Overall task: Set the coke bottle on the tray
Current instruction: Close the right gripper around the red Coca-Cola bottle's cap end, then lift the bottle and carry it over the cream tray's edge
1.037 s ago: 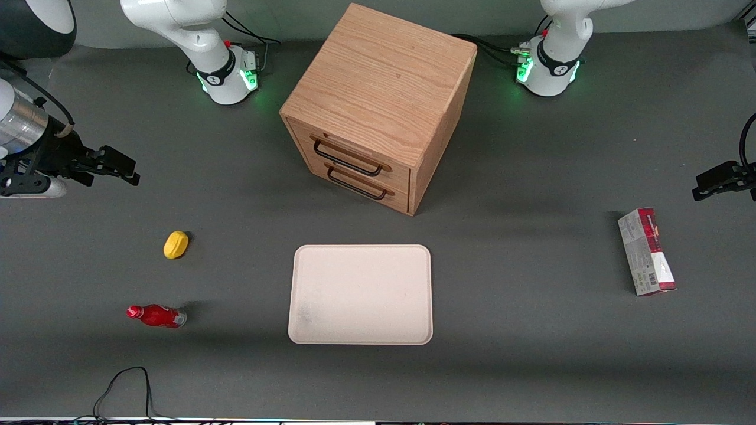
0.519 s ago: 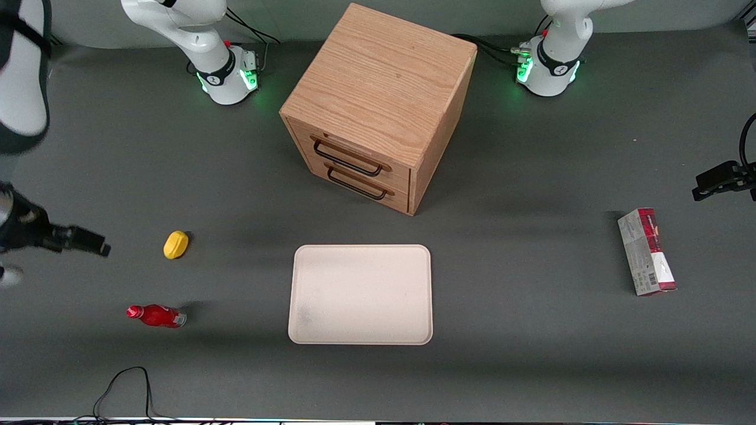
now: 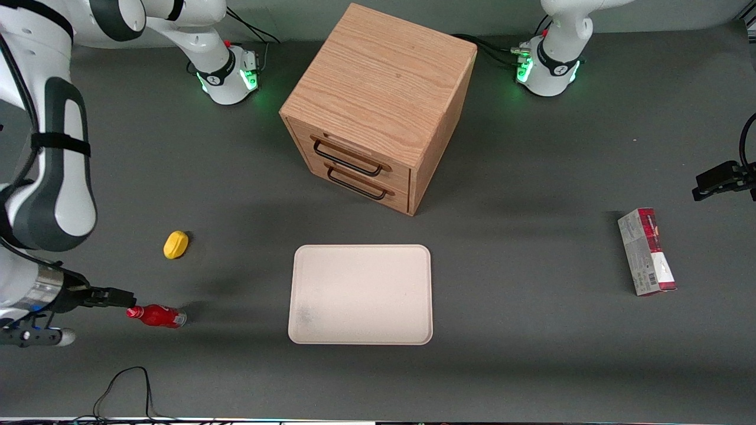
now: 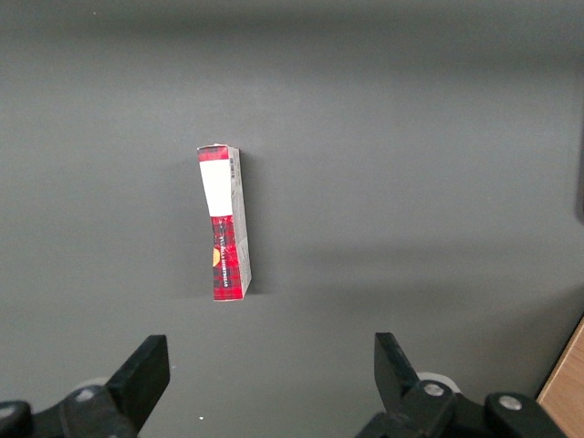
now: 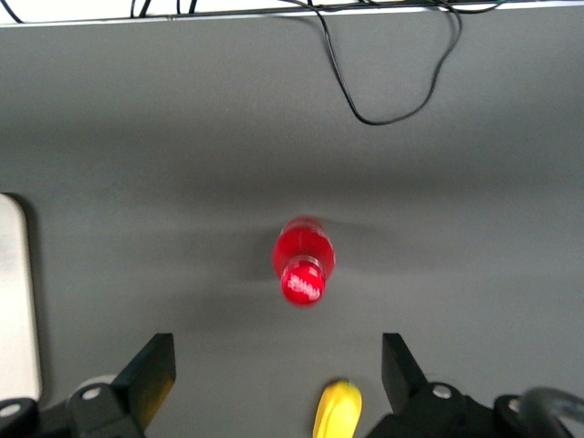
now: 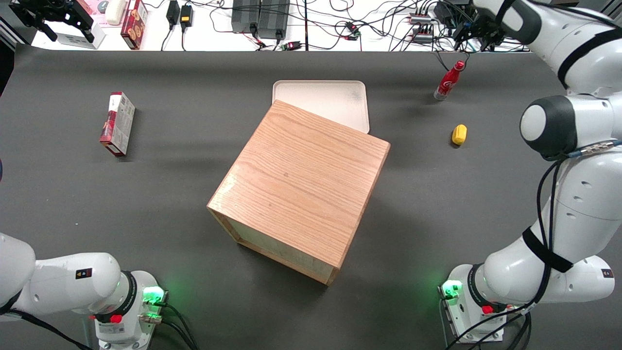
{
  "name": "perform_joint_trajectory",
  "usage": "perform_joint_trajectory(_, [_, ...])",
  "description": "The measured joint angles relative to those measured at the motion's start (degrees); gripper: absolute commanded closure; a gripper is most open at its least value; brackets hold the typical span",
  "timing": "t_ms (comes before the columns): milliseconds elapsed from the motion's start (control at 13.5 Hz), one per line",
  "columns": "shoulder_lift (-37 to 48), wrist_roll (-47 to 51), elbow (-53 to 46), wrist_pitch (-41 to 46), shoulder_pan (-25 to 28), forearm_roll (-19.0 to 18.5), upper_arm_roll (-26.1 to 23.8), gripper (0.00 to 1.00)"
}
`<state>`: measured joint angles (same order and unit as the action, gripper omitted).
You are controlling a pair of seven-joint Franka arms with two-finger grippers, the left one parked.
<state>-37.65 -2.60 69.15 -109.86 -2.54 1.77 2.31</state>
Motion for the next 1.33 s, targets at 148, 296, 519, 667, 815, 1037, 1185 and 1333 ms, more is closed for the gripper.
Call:
perform_joint_trajectory(148, [-1.24,-1.29,2.56,-4.32,-0.04,0.0,-0.23,0.0])
perform_joint_trajectory(296, [-1.81,-2.53,4.94,-8.18,-0.33,0.0,-0.26,0.0])
perform_joint_trajectory(519, [-2.38,-3.0,6.27,-10.48,-0.87,0.0,-0.54,0.0])
perform_joint_trajectory(667, [-2.75,-3.07,6.57,-10.73,-1.25,0.0,-0.96,0.03])
perform_joint_trajectory(815, [-3.36,-3.2,6.61,-11.42,-1.32,0.0,-1.12,0.14])
perform_joint_trajectory(1037, [-3.75,-4.04,6.61,-11.68,-1.32,0.0,-1.14,0.58])
perform_joint_trajectory(1185, [-3.83,-4.06,6.61,-11.68,-1.36,0.0,-1.15,0.9])
perform_joint_trajectory(1333, [-3.84,-4.06,6.51,-11.76,-1.8,0.08,-1.21,1.0])
